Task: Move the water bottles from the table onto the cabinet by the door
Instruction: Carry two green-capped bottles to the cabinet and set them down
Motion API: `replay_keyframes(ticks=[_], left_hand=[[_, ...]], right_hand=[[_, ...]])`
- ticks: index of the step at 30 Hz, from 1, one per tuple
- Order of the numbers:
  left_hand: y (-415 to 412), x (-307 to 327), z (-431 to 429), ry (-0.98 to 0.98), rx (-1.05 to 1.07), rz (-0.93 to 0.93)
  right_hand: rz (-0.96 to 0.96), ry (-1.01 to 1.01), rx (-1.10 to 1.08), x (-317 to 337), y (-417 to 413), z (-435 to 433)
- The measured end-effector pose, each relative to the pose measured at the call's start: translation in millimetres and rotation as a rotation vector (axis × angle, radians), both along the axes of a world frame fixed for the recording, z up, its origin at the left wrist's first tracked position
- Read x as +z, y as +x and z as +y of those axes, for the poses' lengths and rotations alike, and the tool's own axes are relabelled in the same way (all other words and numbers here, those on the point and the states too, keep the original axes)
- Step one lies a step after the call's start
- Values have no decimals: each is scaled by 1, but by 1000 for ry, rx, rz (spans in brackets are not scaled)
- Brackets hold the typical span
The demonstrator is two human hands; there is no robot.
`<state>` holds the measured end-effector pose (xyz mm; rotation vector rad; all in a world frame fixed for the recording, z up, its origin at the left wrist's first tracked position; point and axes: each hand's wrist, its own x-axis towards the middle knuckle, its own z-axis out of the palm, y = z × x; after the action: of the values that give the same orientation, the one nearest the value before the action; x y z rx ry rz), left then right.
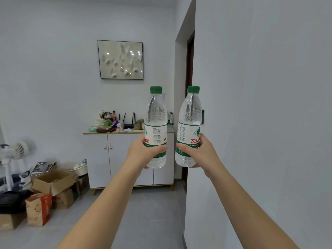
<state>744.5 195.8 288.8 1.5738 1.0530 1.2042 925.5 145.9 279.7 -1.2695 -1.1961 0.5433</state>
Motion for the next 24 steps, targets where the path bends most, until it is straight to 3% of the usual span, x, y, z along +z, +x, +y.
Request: replay_keyframes(ticks=[24], left_hand=[[100,-20,246,16,109,-148]], right_hand=[[6,32,15,-34,100,273]])
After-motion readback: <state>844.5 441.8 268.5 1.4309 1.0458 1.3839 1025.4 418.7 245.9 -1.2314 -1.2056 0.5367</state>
